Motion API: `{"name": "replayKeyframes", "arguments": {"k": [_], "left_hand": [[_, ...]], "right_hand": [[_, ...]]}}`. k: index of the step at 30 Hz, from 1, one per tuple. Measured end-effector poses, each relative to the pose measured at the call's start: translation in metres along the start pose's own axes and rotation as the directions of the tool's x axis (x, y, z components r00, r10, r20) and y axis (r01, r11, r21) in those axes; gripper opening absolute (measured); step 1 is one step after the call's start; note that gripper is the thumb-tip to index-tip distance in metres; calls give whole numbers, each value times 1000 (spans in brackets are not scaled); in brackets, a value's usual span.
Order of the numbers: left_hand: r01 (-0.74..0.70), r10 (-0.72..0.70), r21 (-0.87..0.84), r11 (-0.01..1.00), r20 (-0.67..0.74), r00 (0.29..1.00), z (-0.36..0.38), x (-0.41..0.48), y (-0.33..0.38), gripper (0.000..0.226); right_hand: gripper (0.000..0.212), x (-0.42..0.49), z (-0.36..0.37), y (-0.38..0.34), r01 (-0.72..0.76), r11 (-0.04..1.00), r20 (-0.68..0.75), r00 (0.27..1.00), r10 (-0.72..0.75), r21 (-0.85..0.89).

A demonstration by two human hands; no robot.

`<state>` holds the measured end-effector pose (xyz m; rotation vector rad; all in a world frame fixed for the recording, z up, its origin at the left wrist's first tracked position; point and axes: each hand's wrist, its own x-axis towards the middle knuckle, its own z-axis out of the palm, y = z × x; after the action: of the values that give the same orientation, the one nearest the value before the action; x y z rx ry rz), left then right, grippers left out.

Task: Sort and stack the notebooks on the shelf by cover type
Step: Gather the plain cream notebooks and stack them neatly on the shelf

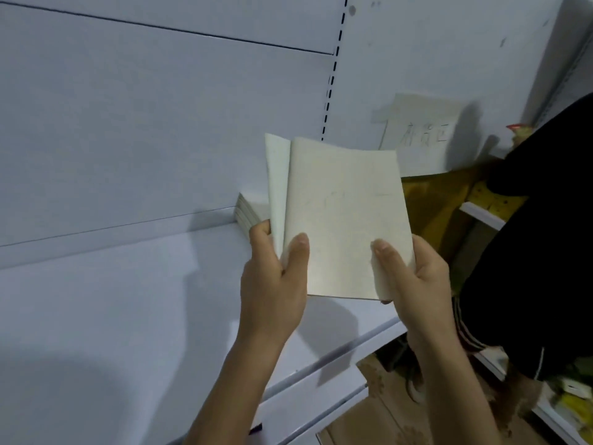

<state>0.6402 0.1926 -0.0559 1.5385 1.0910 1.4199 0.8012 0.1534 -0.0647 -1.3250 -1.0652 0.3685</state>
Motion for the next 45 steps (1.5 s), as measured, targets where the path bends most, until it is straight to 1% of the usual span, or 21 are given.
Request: {"name": "replayKeyframes", "arguments": {"k": [3, 8, 11, 12, 14, 15, 16, 17, 18, 19, 20, 22, 24, 25, 29, 31, 34, 37, 39, 42, 45], "left_hand": [[16, -5, 150, 988, -73, 997, 9, 26, -13, 20], [118, -56, 311, 943, -201, 978, 29, 61, -33, 16], [137, -48, 367, 920, -241, 969, 41, 74, -47, 16], [160, -65, 388, 907, -248, 967, 45, 77, -53, 21], [267, -156, 447, 854, -269, 951, 50, 82, -67, 41], [322, -215, 437, 840, -276, 937, 53, 83, -73, 52], [366, -272, 374, 852, -280, 921, 55, 83, -79, 59], [394, -319, 267, 879, -284, 904, 58, 82, -82, 62], [405, -353, 142, 903, -292, 889, 60, 82, -84, 64], [396, -363, 44, 917, -315, 877, 63, 80, -86, 65], [374, -349, 6, 927, -348, 870, 64, 78, -88, 67], [321, -282, 48, 946, -369, 886, 64, 72, -94, 82], [293, -237, 139, 946, -322, 917, 65, 65, -94, 101], [290, -227, 182, 939, -305, 925, 64, 64, -95, 108], [281, -197, 246, 927, -318, 927, 61, 64, -97, 123], [244, -147, 274, 930, -332, 932, 62, 65, -97, 121], [200, -86, 306, 931, -348, 933, 64, 65, -95, 109], [182, -72, 339, 923, -312, 947, 64, 64, -96, 110], [197, -99, 335, 921, -287, 953, 62, 64, -99, 114], [223, -133, 318, 921, -282, 950, 60, 64, -103, 114], [224, -139, 288, 931, -287, 948, 58, 65, -103, 114]], "right_hand": [[12, 34, 13, 20, -40, 999, 61, 997, 40, 3], [3, 93, 25, 48, -48, 999, 204, 978, 47, 1], [3, 121, 33, 68, -31, 999, 293, 955, 36, -24], [2, 129, 35, 75, -29, 999, 325, 945, 40, -39], [7, 142, 42, 90, -8, 998, 389, 920, 33, -65], [8, 146, 46, 98, 1, 996, 436, 899, 36, -85], [5, 149, 50, 105, 1, 994, 489, 871, 51, -107], [1, 150, 55, 111, -18, 994, 543, 836, 76, -112], [6, 151, 58, 117, -74, 994, 587, 802, 108, -82], [15, 151, 60, 122, -162, 986, 629, 765, 141, -24], [25, 153, 62, 128, -248, 968, 663, 729, 170, 24], [44, 155, 67, 133, -324, 945, 711, 673, 202, 38], [59, 154, 73, 136, -373, 928, 727, 640, 249, 11], [63, 153, 76, 136, -399, 917, 719, 640, 271, 10], [63, 149, 81, 136, -392, 920, 686, 671, 281, 6], [54, 152, 80, 136, -379, 925, 692, 671, 264, 14], [39, 158, 79, 134, -379, 925, 680, 688, 254, 37], [35, 161, 78, 134, -392, 918, 678, 691, 251, 59], [42, 159, 77, 134, -391, 918, 688, 686, 238, 72], [62, 153, 76, 132, -434, 892, 723, 656, 217, 126], [85, 150, 76, 131, -517, 851, 745, 603, 285, 93]]}}
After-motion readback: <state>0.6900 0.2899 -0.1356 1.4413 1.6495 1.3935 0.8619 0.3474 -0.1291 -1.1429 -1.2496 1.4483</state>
